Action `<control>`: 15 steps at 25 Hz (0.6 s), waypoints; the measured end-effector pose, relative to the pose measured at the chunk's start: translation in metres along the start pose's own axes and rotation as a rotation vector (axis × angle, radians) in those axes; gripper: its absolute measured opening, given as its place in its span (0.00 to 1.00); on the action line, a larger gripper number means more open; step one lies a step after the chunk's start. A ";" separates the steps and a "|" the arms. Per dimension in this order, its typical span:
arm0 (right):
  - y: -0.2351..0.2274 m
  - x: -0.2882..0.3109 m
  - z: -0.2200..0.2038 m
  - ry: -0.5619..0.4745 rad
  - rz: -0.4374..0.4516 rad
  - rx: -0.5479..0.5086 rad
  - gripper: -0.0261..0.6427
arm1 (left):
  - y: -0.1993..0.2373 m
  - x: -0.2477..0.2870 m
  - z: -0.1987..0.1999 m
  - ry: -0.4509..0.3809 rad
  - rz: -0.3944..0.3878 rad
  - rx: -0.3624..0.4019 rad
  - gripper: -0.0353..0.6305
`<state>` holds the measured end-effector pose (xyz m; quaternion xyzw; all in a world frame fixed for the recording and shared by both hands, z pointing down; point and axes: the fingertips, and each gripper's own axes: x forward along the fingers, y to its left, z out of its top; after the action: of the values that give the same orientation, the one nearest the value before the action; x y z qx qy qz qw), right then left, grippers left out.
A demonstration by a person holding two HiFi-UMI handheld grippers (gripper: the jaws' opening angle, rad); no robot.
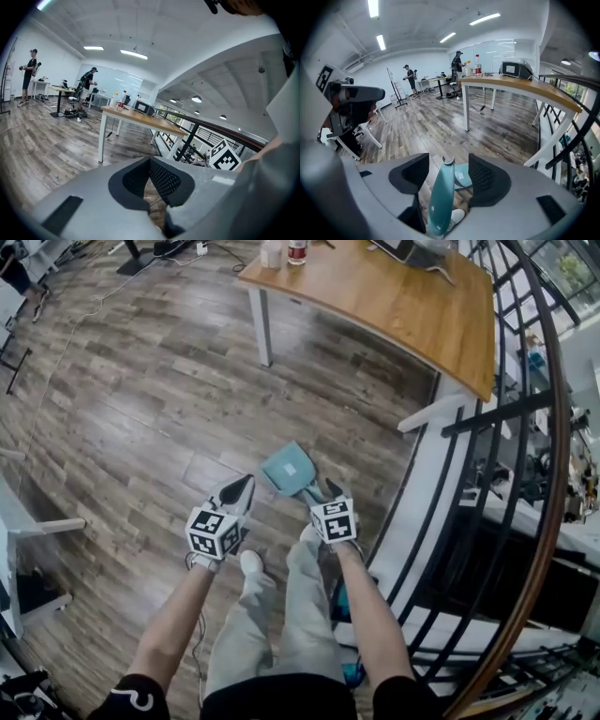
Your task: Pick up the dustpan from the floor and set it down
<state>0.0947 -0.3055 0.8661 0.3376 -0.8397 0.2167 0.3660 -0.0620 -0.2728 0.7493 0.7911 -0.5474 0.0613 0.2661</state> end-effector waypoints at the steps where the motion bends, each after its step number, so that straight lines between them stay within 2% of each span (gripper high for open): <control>1: 0.001 0.005 -0.004 0.013 0.002 -0.001 0.42 | 0.001 0.001 -0.003 0.002 -0.002 -0.001 0.05; 10: -0.002 0.044 -0.035 0.104 0.000 0.011 0.41 | 0.013 0.008 -0.022 0.025 -0.005 -0.013 0.05; 15: 0.003 0.050 -0.040 0.108 0.012 0.050 0.28 | 0.027 0.005 -0.034 0.031 0.006 -0.030 0.05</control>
<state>0.0866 -0.2994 0.9292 0.3296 -0.8149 0.2579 0.4010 -0.0775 -0.2672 0.7894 0.7844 -0.5463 0.0659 0.2863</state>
